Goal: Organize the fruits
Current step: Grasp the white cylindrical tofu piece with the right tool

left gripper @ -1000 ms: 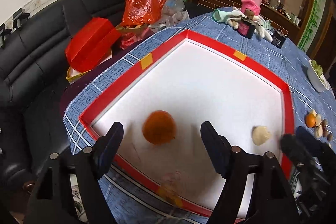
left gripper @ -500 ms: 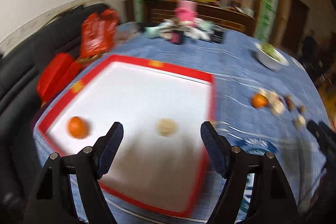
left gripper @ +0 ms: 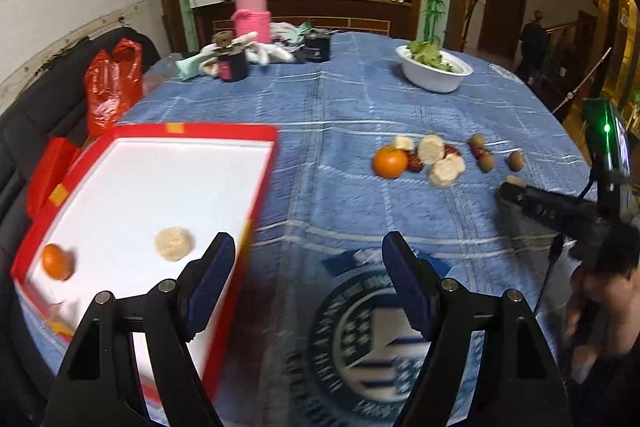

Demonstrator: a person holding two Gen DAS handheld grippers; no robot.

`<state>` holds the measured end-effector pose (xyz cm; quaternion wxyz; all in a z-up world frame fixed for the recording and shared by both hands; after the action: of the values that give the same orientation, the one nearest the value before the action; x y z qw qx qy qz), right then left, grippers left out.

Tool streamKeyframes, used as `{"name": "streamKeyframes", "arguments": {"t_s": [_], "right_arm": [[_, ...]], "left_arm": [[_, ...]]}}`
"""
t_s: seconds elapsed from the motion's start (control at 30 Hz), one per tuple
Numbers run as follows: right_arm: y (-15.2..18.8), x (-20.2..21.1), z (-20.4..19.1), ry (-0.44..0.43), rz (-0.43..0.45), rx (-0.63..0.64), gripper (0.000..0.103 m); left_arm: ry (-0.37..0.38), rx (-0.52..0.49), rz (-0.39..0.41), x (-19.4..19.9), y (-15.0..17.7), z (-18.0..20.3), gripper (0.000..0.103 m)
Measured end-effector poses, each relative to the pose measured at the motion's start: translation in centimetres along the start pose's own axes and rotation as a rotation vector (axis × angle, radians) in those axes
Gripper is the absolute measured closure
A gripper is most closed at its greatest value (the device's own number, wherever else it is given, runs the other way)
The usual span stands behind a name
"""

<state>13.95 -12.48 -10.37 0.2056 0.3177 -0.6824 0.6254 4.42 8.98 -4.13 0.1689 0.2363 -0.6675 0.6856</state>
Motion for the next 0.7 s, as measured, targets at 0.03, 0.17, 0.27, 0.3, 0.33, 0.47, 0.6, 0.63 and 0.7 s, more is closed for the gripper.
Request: {"name": "streamKeyframes", "arguments": {"t_s": [0.03, 0.17, 0.27, 0.3, 0.33, 0.47, 0.6, 0.63, 0.7], "right_arm": [[0.0, 0.1, 0.0, 0.001, 0.008, 0.003, 0.073], [-0.3, 0.9, 1.1, -0.034, 0.048, -0.056, 0.073], [-0.8, 1.7, 2.5, -0.056, 0.092, -0.122, 0.073], [-1.1, 1.8, 2.8, -0.064, 0.102, -0.145, 0.073], [-1.2, 2.1, 3.4, -0.075, 0.114, -0.176, 0.073], [-1.9, 2.4, 4.5, -0.082, 0.143, -0.224, 0.073], [-2.1, 2.3, 4.0, -0.105, 0.135, -0.226, 0.073], [-2.1, 2.3, 3.9, -0.111, 0.135, -0.222, 0.073], [-2.2, 2.5, 3.7, -0.122, 0.139, -0.222, 0.073]], "left_arm": [[0.01, -0.001, 0.001, -0.4, -0.1, 0.7, 0.027], [0.08, -0.001, 0.004, -2.3, -0.9, 4.1, 0.027], [0.141, -0.04, -0.002, -3.8, -1.4, 7.6, 0.027], [0.159, -0.052, -0.004, -4.3, -1.4, 8.4, 0.027], [0.177, -0.064, -0.018, -5.0, -1.5, 9.4, 0.027], [0.218, -0.08, -0.049, -7.0, -1.7, 11.2, 0.027], [0.223, -0.087, -0.076, -8.7, -1.5, 12.0, 0.027], [0.219, -0.095, -0.078, -9.1, -1.5, 12.1, 0.027], [0.216, -0.096, -0.08, -9.6, -1.3, 12.1, 0.027]]}}
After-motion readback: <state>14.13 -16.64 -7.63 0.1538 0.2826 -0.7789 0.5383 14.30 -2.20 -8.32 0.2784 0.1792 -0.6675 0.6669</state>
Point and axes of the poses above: each gripper's, at about its wrist camera, not at the fingertips, and x roughly against the way its jaws point, z to its right, y to its underside, the point moved 7 cm from there along -x, roughly the way its jaws point, and after that the axes turned 11 degrees about z, right-handed, at the moved point
